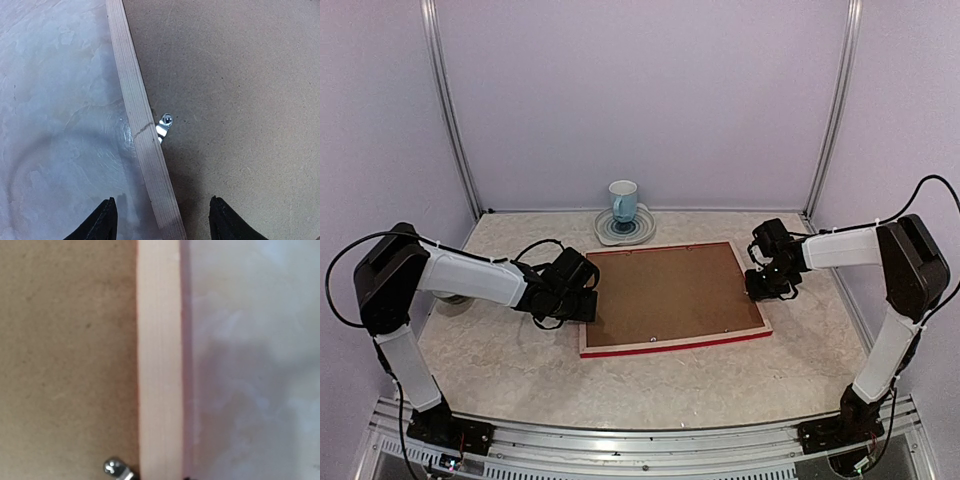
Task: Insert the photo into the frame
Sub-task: Press the fastener onto the backboard.
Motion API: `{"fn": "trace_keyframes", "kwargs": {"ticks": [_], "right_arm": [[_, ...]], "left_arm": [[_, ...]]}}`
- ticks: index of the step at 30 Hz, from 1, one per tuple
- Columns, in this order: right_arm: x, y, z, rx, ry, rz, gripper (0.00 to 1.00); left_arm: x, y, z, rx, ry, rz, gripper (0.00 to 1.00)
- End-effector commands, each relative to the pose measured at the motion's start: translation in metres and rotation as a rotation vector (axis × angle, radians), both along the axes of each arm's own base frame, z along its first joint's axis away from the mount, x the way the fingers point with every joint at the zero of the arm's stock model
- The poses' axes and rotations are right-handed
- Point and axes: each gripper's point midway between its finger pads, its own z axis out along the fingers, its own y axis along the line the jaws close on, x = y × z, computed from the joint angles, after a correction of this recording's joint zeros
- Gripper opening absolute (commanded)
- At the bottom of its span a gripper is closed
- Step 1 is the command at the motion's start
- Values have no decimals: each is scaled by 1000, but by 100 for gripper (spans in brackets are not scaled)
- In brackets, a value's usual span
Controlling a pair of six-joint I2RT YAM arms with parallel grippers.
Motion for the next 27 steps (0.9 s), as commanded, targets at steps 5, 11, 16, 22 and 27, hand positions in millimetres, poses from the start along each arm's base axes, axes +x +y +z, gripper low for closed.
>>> {"fn": "trace_keyframes", "kwargs": {"ticks": [5, 11, 16, 22, 27], "right_arm": [[4, 4, 7, 10, -12, 6, 32], [7, 4, 6, 10, -15, 0, 35], [9, 1, 4, -5, -20, -12, 33], [11, 2, 6, -3, -28, -19, 34], [15, 1, 11, -5, -45, -31, 40]], "left_arm": [[0, -2, -5, -4, 4, -4, 63], [0, -3, -5, -5, 5, -5, 63], [-1, -3, -6, -4, 8, -5, 63], [0, -3, -7, -5, 9, -6, 63], [0, -3, -6, -5, 7, -7, 63]]}}
